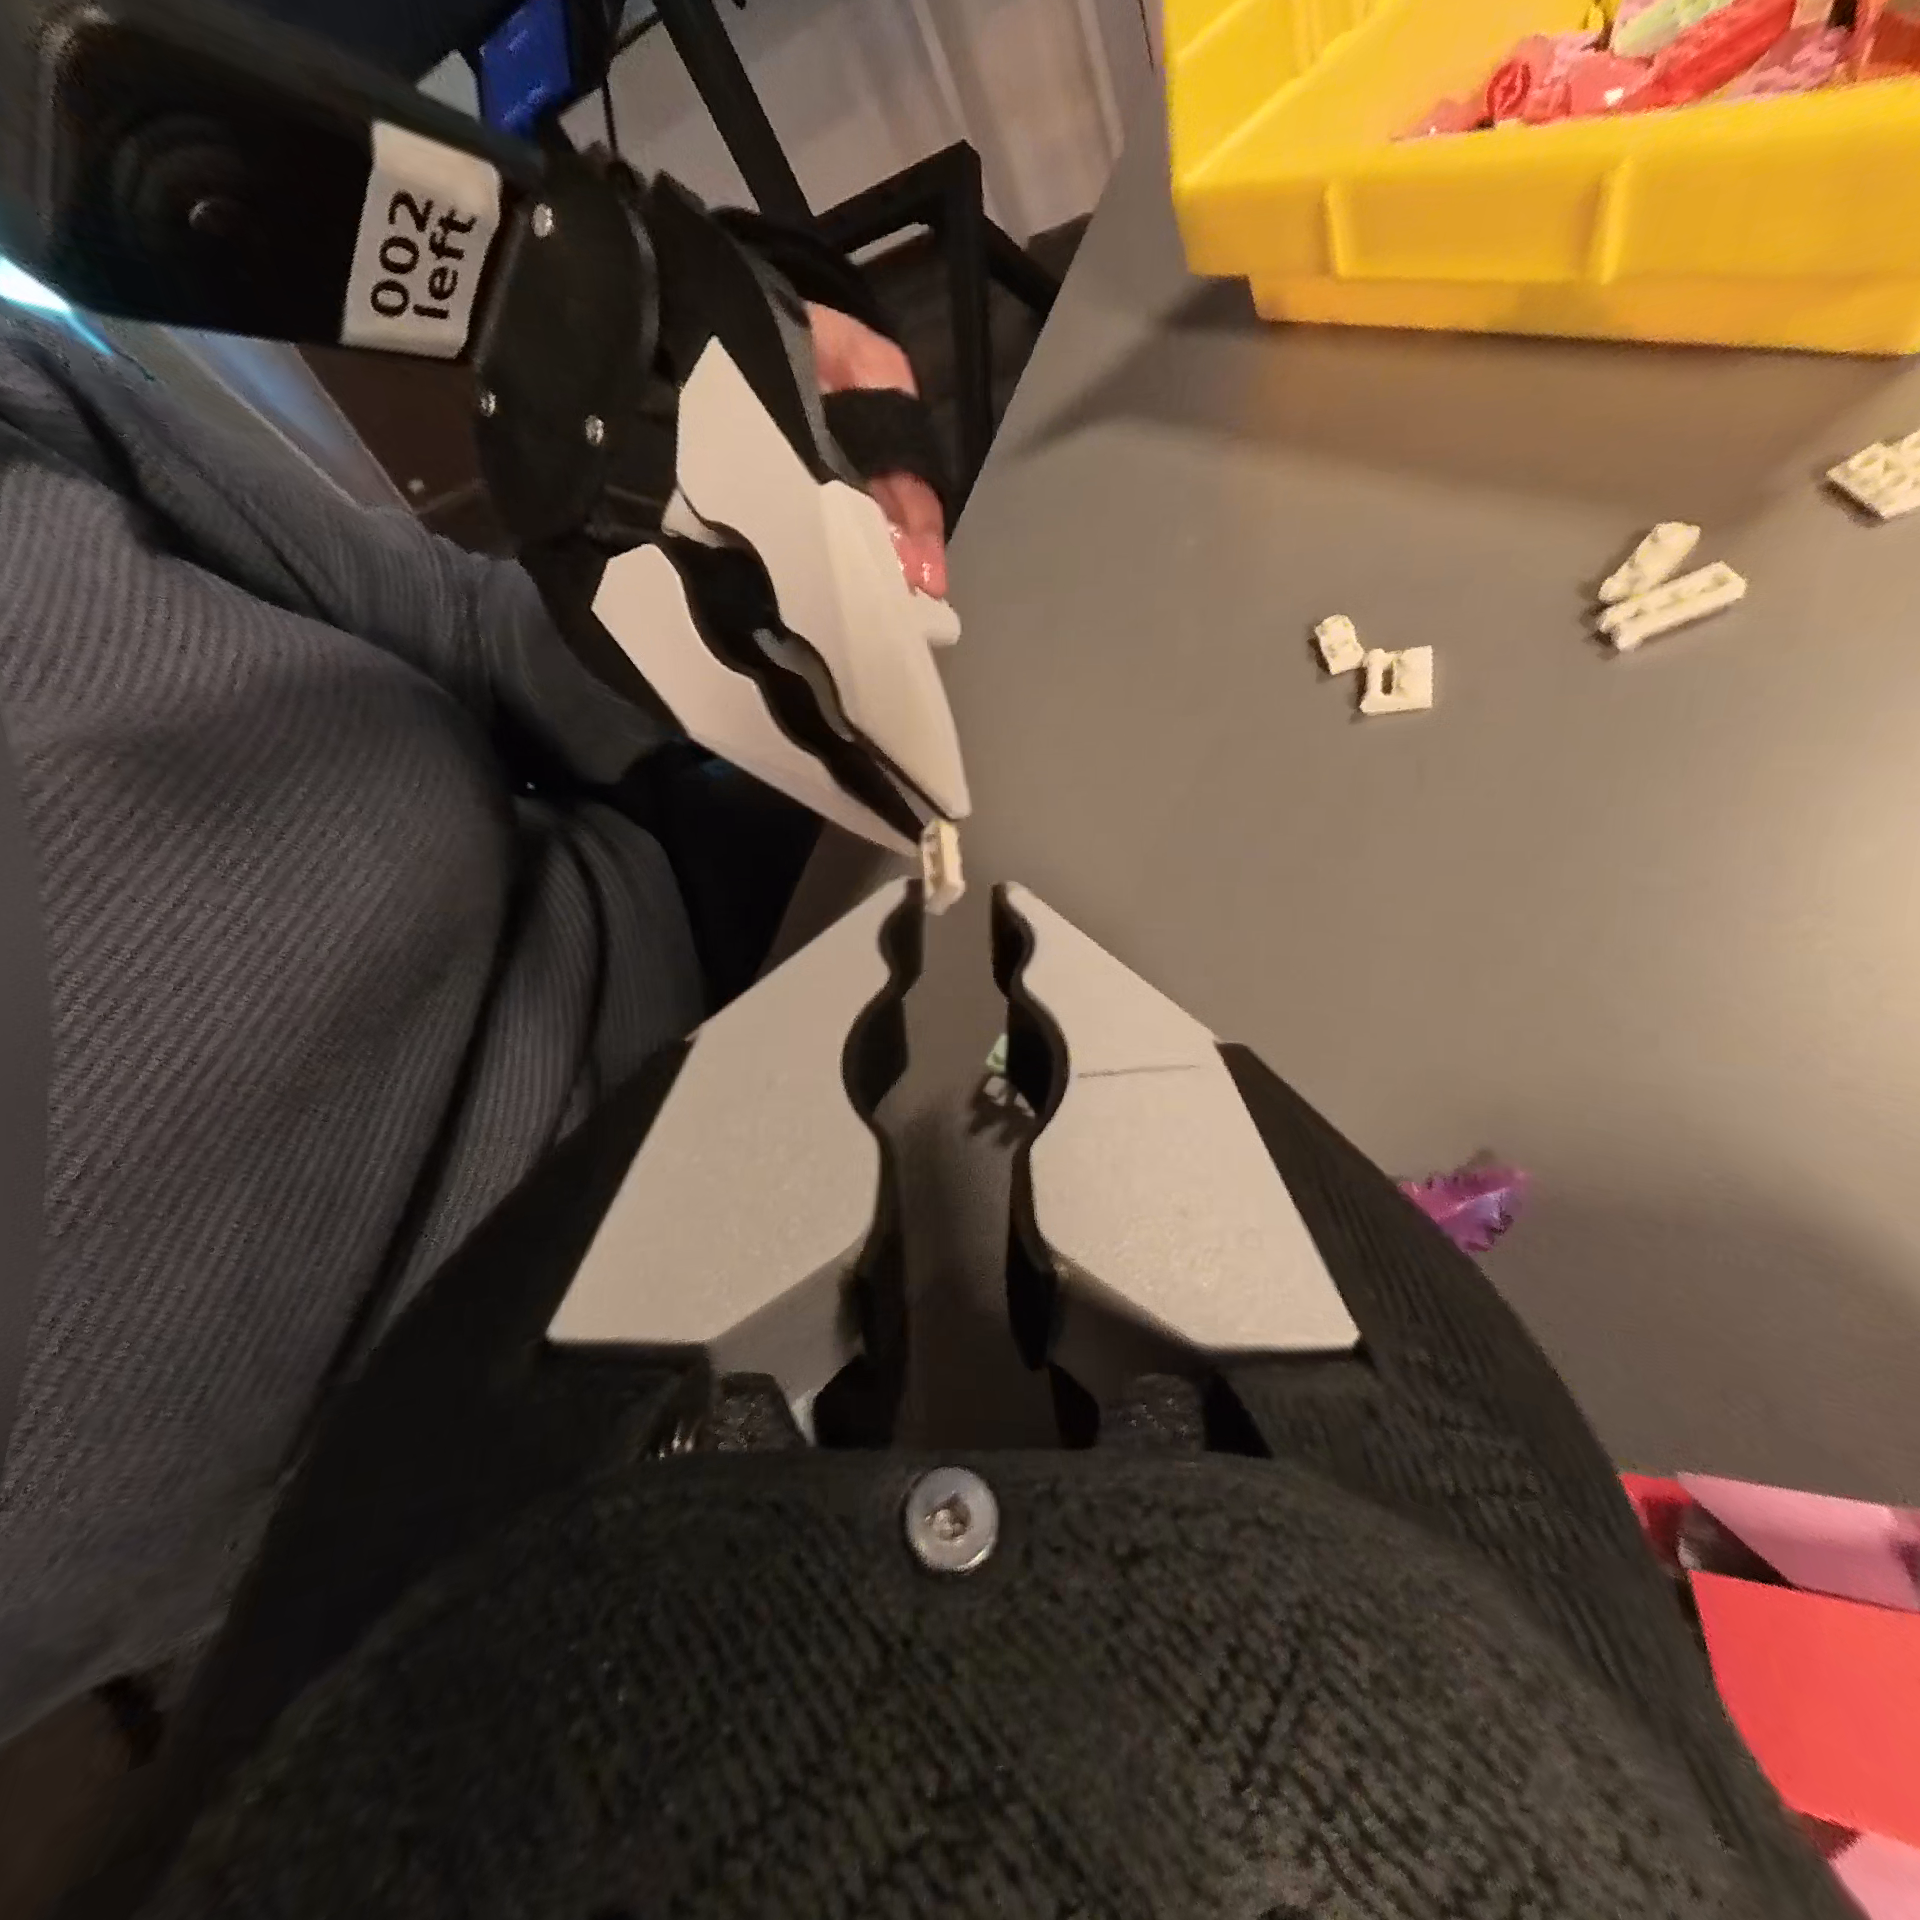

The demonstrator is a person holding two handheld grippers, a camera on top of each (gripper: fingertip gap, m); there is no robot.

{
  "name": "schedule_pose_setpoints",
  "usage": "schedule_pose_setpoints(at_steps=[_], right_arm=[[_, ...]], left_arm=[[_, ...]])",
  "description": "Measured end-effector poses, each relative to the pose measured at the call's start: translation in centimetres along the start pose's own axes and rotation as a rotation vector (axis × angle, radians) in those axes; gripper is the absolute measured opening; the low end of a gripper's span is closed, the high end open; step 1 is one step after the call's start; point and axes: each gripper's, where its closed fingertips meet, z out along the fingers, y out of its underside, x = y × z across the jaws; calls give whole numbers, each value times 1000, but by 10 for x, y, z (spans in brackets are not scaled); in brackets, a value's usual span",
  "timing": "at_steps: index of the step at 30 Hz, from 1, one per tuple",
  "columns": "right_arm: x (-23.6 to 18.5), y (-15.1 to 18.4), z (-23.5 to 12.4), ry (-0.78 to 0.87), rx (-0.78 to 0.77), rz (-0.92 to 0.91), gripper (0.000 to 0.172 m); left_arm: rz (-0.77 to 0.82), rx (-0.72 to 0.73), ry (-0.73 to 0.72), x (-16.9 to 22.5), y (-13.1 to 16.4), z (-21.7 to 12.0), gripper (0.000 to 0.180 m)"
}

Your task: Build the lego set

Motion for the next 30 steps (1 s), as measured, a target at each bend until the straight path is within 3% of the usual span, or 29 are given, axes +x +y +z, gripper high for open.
schedule_pose_setpoints(at_steps=[6,8,12,16,18,23,25,28,30], right_arm=[[-4,5,6,73,-68,-227,4],[-5,7,8,107,-83,-387,3],[-15,-8,8,194,-15,-696,3],[-19,-17,7,234,34,-803,3],[-22,-19,7,233,54,-815,3],[-22,-20,7,234,54,-808,3],[-22,-23,7,225,77,-705,4],[-14,-19,0,202,10,-508,41],[-1,2,-2,228,-131,-409,45]], left_arm=[[8,-1,73,8,7,-2,7],[-139,19,154,12,8,-3,6],[-540,181,335,9,-7,-9,28],[-941,366,633,7,-24,-21,20],[-1022,410,687,3,-26,-25,14],[-1040,396,682,1,-24,-25,7],[-1006,422,656,-2,-24,-27,6],[-903,388,513,-11,-14,-25,6],[-782,321,395,-14,-5,-22,6]])
